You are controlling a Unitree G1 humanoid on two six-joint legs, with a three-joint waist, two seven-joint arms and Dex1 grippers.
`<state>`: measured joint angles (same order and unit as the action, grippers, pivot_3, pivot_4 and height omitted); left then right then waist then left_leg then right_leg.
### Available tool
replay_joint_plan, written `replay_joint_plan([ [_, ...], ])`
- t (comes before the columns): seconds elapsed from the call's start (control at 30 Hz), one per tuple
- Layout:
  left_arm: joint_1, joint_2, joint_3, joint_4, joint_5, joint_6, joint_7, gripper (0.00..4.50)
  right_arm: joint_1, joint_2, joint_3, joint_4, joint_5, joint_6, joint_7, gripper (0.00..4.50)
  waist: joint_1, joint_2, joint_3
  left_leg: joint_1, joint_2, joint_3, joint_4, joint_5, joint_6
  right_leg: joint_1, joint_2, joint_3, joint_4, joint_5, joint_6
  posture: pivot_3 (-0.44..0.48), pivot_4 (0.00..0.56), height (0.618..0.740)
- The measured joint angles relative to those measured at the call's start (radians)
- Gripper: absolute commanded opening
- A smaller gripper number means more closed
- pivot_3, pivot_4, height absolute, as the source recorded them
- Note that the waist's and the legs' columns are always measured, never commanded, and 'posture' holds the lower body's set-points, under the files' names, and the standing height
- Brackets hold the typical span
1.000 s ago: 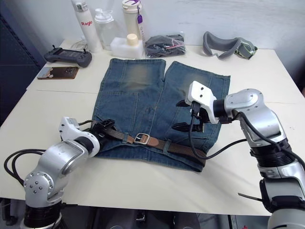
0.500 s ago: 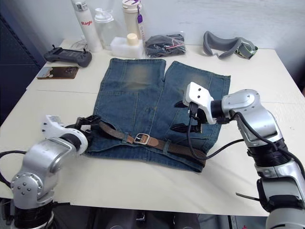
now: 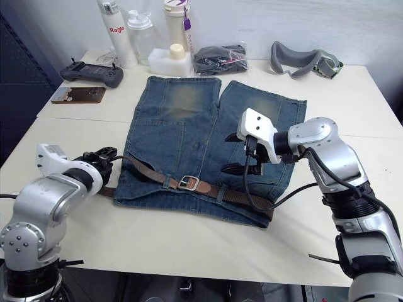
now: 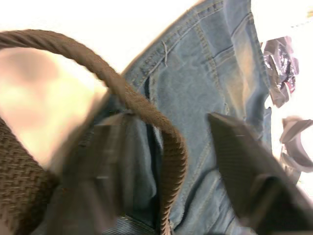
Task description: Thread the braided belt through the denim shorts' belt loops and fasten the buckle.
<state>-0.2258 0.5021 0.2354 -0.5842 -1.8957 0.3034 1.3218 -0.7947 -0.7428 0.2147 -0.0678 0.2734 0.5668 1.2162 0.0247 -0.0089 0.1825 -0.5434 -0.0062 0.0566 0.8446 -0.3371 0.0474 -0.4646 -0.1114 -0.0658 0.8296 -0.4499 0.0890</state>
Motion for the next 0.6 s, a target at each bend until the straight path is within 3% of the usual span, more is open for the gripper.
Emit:
replay_joint_plan([
  [0.07,0.000,-0.010,0.000,0.019,-0.018,0.003,-0.013,0.07,0.000,0.000,0.000,-0.002,0.000,0.000,0.000,4.50,0.000,0.000,0.000,0.000,0.000,0.000,0.000,0.000,0.000,0.000,0.000,0.000,0.000,0.000,0.000,0.000,0.150,0.656],
  [0.43,-0.005,0.004,-0.018,0.116,-0.064,0.086,-0.064,0.07,0.008,-0.003,0.000,-0.033,0.001,0.006,-0.014,4.50,0.002,0.000,0.000,0.000,0.000,-0.001,0.000,0.000,0.000,0.000,0.000,0.000,0.000,0.000,0.000,0.000,0.150,0.656],
  [0.6,-0.016,-0.001,-0.017,0.118,-0.064,0.124,-0.041,1.96,0.027,-0.021,-0.001,-0.047,0.001,0.019,-0.026,4.50,0.002,0.000,0.000,0.000,0.000,-0.001,0.000,0.000,0.000,0.000,0.000,0.000,0.000,0.000,0.000,0.000,0.150,0.656],
])
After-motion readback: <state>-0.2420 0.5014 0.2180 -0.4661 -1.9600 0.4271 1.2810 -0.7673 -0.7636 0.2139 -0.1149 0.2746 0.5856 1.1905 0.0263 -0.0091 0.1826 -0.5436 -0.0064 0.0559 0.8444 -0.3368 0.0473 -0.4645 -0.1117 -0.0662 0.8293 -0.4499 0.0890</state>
